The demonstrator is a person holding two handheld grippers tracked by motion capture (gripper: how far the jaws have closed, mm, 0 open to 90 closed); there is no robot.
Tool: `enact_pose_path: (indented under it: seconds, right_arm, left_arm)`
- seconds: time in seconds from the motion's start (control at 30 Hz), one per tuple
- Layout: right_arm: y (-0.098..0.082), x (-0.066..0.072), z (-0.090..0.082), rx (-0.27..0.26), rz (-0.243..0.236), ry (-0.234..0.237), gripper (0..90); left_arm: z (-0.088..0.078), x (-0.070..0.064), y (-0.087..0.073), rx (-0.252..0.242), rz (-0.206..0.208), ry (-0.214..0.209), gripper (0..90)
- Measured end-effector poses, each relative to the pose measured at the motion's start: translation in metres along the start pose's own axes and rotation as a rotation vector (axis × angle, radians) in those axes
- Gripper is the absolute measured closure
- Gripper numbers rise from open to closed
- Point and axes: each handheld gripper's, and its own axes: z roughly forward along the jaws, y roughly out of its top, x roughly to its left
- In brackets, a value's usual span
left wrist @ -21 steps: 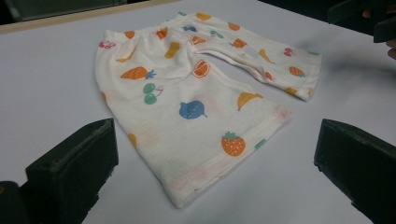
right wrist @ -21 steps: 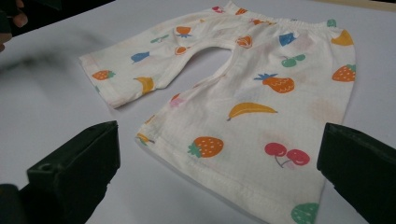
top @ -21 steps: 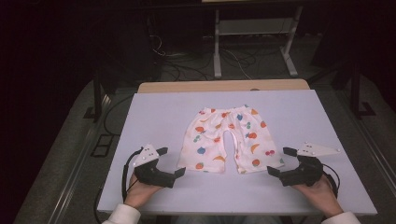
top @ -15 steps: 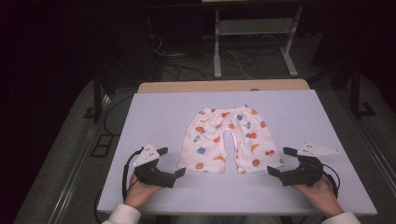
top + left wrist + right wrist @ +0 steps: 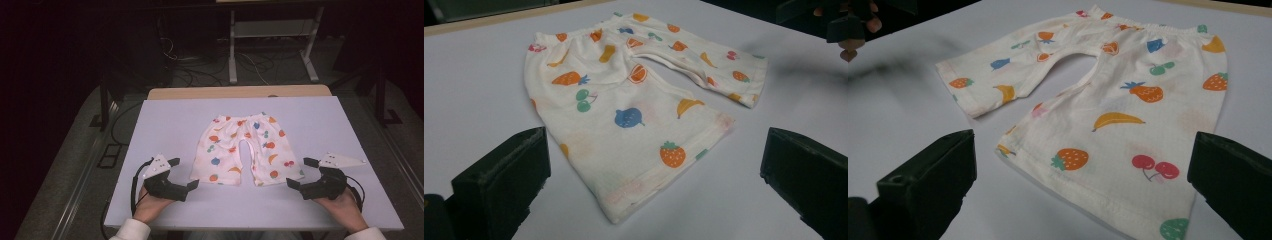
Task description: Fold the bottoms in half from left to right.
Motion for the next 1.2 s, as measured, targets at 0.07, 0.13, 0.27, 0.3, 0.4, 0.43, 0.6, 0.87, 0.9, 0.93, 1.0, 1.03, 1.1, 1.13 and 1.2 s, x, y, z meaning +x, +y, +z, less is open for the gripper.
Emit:
enact_pose_path:
  seconds: [0.07,0.13,0.27,0.3,0.4,0.43,0.6,0.87,0.9,0.93,1.0,1.03,1.1,1.13,1.2]
  right_arm:
    - [0.000,0.000,-0.001,-0.006,0.007,-0.001,0.0]
    - [0.000,0.001,-0.002,-0.009,0.005,0.000,0.0]
    - [0.002,0.002,-0.001,-0.004,-0.003,0.004,0.0]
    - [0.002,0.003,0.000,-0.001,-0.005,0.005,0.0]
    - [0.004,0.006,0.002,0.004,-0.007,0.011,0.0]
    - [0.004,0.007,0.002,0.005,-0.009,0.014,0.0]
    - [0.009,0.013,0.008,0.025,-0.032,0.023,0.0]
    - [0.022,0.018,0.017,0.035,-0.059,0.038,0.0]
    - [0.024,0.019,0.018,0.036,-0.060,0.041,0.0]
    - [0.025,0.019,0.020,0.037,-0.060,0.043,0.0]
    - [0.028,0.019,0.021,0.040,-0.061,0.048,0.0]
    - [0.029,0.019,0.022,0.041,-0.057,0.052,0.0]
    - [0.033,0.019,0.024,0.044,-0.061,0.054,0.0]
    - [0.034,0.019,0.025,0.045,-0.061,0.055,0.0]
    - [0.036,0.018,0.026,0.046,-0.060,0.056,0.0]
  left_arm:
    - [0.000,0.000,0.000,0.000,-0.001,0.000,0.0]
    - [0.000,0.000,0.000,0.001,-0.001,0.001,0.0]
    - [0.000,0.000,0.000,0.004,0.000,0.004,0.0]
    - [0.000,0.000,0.000,0.003,-0.001,0.004,0.0]
    - [-0.001,0.000,0.000,0.001,-0.002,0.005,0.0]
    - [-0.001,0.000,0.000,0.001,-0.002,0.005,0.0]
    - [-0.001,0.000,0.000,0.000,-0.002,0.004,0.0]
    - [-0.001,0.000,-0.001,0.001,-0.005,0.006,0.0]
    - [-0.001,0.000,-0.001,0.001,-0.005,0.007,0.0]
    - [-0.001,0.000,-0.001,-0.001,-0.007,0.007,0.0]
    - [-0.001,0.000,-0.001,-0.001,-0.007,0.006,0.0]
    - [-0.001,0.000,-0.001,-0.001,-0.006,0.006,0.0]
    - [-0.001,0.000,-0.001,0.000,-0.005,0.006,0.0]
    - [-0.001,0.000,-0.001,-0.001,-0.005,0.005,0.0]
    - [-0.001,0.000,-0.001,-0.002,-0.004,0.005,0.0]
